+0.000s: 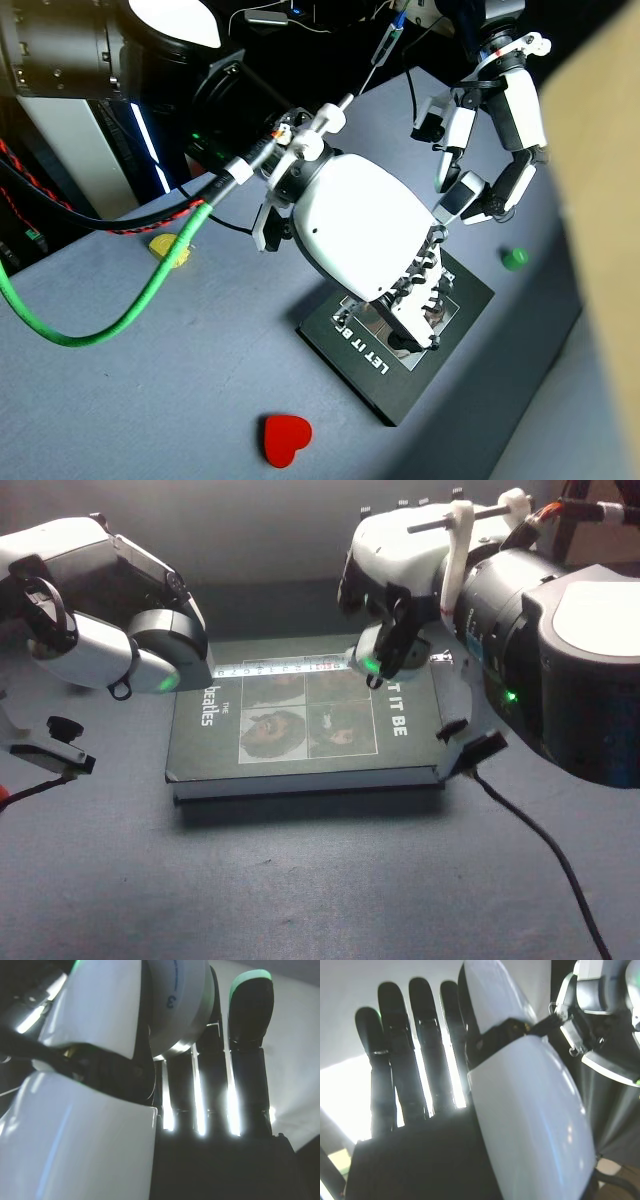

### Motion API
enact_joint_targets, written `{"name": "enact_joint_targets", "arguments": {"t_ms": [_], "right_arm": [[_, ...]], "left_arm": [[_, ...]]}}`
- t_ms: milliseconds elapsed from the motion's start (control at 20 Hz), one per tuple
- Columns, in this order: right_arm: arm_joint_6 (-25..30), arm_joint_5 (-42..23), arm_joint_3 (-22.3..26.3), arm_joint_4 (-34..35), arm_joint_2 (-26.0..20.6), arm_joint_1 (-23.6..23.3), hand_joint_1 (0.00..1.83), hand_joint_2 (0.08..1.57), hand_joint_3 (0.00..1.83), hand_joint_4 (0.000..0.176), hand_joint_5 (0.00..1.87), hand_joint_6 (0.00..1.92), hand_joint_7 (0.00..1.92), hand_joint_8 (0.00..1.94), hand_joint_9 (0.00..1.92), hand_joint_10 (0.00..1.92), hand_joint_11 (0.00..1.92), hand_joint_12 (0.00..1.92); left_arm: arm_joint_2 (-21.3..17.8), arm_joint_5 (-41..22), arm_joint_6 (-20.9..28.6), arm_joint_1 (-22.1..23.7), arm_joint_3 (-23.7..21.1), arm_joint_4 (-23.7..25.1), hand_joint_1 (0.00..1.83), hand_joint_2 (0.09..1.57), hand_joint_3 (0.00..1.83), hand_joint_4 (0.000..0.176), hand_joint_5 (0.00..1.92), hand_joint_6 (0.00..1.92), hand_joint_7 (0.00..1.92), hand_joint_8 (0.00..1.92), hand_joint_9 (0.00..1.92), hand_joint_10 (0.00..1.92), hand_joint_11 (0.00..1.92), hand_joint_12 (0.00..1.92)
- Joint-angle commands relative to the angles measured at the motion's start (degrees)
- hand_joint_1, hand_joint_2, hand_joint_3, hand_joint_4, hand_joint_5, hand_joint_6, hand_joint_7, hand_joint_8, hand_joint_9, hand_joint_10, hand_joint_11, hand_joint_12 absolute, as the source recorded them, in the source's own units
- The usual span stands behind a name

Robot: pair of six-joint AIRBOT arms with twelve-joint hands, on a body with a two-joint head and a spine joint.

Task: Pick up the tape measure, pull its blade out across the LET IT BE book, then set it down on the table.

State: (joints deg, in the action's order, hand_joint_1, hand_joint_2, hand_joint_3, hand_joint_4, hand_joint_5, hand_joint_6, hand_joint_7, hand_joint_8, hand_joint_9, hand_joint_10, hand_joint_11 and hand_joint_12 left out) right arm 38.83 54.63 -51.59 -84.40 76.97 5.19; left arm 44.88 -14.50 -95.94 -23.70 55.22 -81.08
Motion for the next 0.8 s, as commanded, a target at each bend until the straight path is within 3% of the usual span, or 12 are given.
{"name": "enact_joint_targets", "arguments": {"t_ms": [0, 750], "right_arm": [[-0.3, 0.2, -0.2, -5.1, 0.0, -0.4, 1.02, 1.14, 0.00, 0.000, 0.75, 0.00, 0.85, 0.01, 0.83, 0.05, 0.35, 1.20], [-1.3, -0.7, -2.6, -4.9, 1.1, 1.1, 1.01, 1.14, 0.00, 0.000, 0.77, 0.01, 0.86, 0.00, 0.82, 0.03, 0.34, 1.18]], "left_arm": [[-0.2, -1.5, 0.7, 0.5, 0.2, 0.6, 1.49, 1.06, 0.00, 0.000, 0.96, 0.86, 1.12, 0.48, 1.12, 0.83, 0.95, 1.42], [-0.2, -1.1, 1.5, -0.1, 0.7, 0.6, 1.49, 1.05, 0.00, 0.000, 0.97, 0.86, 1.14, 0.44, 1.12, 0.82, 0.94, 1.42]]}}
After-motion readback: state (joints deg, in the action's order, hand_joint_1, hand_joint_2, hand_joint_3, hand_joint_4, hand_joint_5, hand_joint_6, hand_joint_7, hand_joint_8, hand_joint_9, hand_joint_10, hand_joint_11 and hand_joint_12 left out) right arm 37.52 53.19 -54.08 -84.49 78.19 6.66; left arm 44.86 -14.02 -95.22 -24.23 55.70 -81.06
